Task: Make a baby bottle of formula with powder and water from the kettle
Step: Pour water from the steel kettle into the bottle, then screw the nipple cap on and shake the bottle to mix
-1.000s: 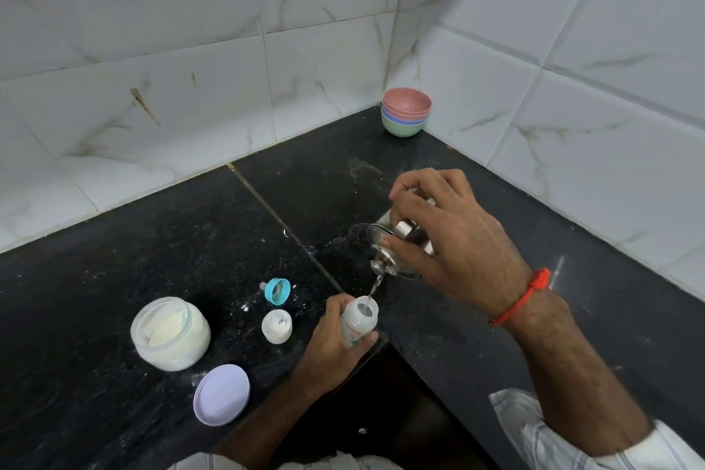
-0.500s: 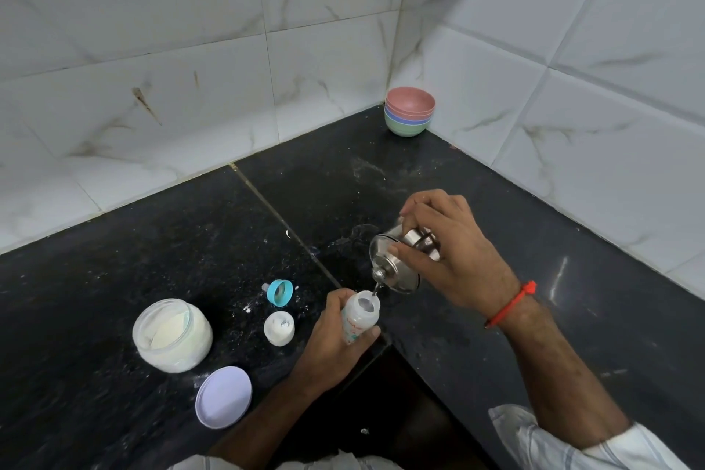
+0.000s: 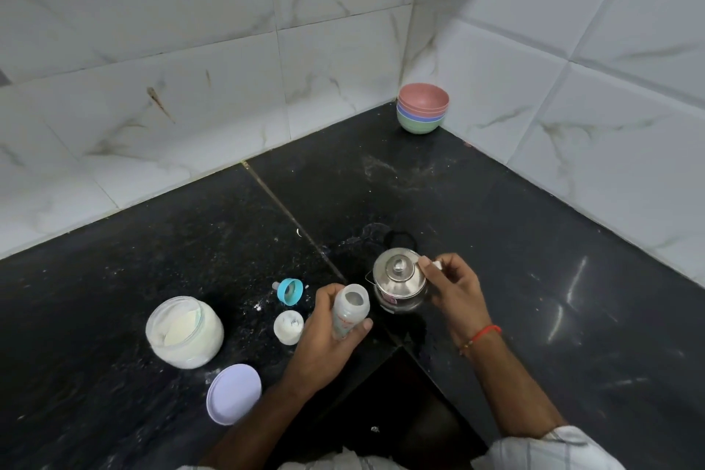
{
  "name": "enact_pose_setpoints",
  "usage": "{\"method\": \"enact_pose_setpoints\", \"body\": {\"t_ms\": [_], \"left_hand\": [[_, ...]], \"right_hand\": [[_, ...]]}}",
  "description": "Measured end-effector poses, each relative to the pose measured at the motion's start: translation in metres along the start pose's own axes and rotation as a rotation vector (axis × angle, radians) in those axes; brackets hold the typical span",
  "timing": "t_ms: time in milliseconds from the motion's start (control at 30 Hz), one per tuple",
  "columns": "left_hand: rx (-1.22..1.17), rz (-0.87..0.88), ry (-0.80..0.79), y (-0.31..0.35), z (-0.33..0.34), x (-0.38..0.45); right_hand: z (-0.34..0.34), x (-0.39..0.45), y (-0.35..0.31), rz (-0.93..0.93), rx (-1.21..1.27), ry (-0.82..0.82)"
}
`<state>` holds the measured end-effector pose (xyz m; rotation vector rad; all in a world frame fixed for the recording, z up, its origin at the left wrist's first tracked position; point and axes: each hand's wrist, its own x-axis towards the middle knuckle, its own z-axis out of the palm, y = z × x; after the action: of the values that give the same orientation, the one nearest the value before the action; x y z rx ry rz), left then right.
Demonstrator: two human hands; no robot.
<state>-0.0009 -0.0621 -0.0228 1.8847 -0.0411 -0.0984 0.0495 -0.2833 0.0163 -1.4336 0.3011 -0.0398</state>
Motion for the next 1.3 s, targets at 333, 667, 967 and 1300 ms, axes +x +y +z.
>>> {"method": "enact_pose_setpoints", "body": {"t_ms": [333,667,967,1300], "left_hand": [[-0.020,-0.058,0.335,-0.001,-0.055,-0.016],[0.006,-0.047,0.471,-0.002,-0.093,-0.029],[0.000,-0.029,0.475,0.004,-0.103,-0.039],[0.029,-0.051,0.388,0.008,-0.099,-0.030]], "right_hand": [[0.012,0.016,0.062,0.101,0.212,0.210],[0.080,-0.011,0.009,-0.880,-0.618,0.142],[0.191,0.024,0.063,-0.098,-1.219,-0.671],[0.153,-0.006,-0.001,0.099,0.064,-0.464]]}}
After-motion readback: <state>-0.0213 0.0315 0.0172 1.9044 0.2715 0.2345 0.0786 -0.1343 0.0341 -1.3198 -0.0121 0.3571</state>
